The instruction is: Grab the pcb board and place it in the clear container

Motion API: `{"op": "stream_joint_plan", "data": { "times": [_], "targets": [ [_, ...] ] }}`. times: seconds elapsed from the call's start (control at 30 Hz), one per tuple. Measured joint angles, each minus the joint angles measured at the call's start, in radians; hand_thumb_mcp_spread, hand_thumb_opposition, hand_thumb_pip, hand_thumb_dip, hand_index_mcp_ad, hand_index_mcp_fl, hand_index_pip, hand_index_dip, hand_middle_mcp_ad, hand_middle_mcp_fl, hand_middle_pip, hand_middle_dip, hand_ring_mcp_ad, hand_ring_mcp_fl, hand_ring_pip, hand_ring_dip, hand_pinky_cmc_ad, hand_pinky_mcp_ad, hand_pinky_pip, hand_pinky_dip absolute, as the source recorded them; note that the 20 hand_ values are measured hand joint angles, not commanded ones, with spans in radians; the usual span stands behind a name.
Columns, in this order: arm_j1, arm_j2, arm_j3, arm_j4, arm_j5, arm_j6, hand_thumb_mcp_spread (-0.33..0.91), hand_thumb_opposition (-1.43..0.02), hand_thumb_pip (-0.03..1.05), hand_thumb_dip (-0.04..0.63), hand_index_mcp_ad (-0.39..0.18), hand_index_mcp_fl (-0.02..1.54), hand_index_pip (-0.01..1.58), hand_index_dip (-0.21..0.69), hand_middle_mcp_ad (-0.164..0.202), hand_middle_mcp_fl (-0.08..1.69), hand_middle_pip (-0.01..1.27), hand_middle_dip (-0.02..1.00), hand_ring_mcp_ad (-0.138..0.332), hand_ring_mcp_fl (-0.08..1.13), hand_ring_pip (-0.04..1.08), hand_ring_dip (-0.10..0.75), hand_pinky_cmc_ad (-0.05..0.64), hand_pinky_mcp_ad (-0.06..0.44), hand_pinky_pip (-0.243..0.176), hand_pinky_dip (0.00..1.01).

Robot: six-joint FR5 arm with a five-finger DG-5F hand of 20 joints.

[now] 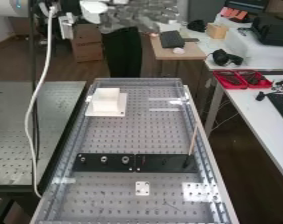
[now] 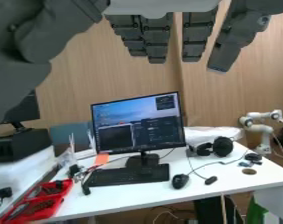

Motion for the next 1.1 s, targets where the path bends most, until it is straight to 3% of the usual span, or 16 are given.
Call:
{"op": "stream_joint_plan", "data": {
  "times": [0.17, 0.27, 0.53, 0.8, 0.9, 1.0, 1.1],
  "targets": [
    [0.007, -0.030, -0.042, 0.042, 0.013, 0.016, 0.13, -0.68, 0.17, 0.003, 0.103, 0.01, 0.07, 0.108, 0.108, 0.01, 0.14, 0.03, 0.201, 0.03, 0.09, -0.016, 0.284, 0.234, -0.112, 0.47],
    [0.009, -0.039, -0.058, 0.063, 0.020, 0.021, 0.15, -0.68, 0.23, 0.007, 0.103, 0.01, 0.07, 0.110, 0.108, 0.01, 0.14, 0.03, 0.202, 0.03, 0.09, -0.016, 0.281, 0.230, -0.112, 0.48],
    [0.007, -0.070, -0.134, 0.176, 0.075, 0.033, 0.19, -0.69, 0.27, 0.007, 0.103, 0.02, 0.07, 0.126, 0.110, 0.00, 0.13, 0.02, 0.204, 0.03, 0.09, -0.014, 0.279, 0.230, -0.112, 0.49],
    [-0.006, -0.115, -0.198, 0.260, 0.131, 0.012, 0.25, -0.71, 0.39, 0.019, 0.099, 0.08, 0.10, 0.138, 0.106, 0.01, 0.14, 0.05, 0.202, 0.03, 0.09, -0.014, 0.279, 0.230, -0.112, 0.53],
    [-0.015, -0.134, -0.216, 0.289, 0.143, 0.004, 0.28, -0.71, 0.43, 0.016, 0.073, 0.12, 0.11, 0.126, 0.101, 0.01, 0.13, 0.05, 0.192, 0.02, 0.09, -0.017, 0.279, 0.234, -0.112, 0.55],
    [-0.024, -0.150, -0.233, 0.321, 0.150, -0.004, 0.31, -0.75, 0.48, 0.070, 0.038, 0.15, 0.10, 0.091, 0.103, 0.01, 0.14, 0.06, 0.192, 0.01, 0.09, -0.014, 0.279, 0.234, -0.112, 0.55],
    [-0.032, -0.168, -0.246, 0.344, 0.154, -0.010, 0.33, -0.74, 0.53, 0.080, 0.021, 0.18, 0.12, 0.091, 0.096, 0.01, 0.14, 0.06, 0.192, 0.02, 0.08, -0.014, 0.279, 0.225, -0.108, 0.55]
  ]
}}
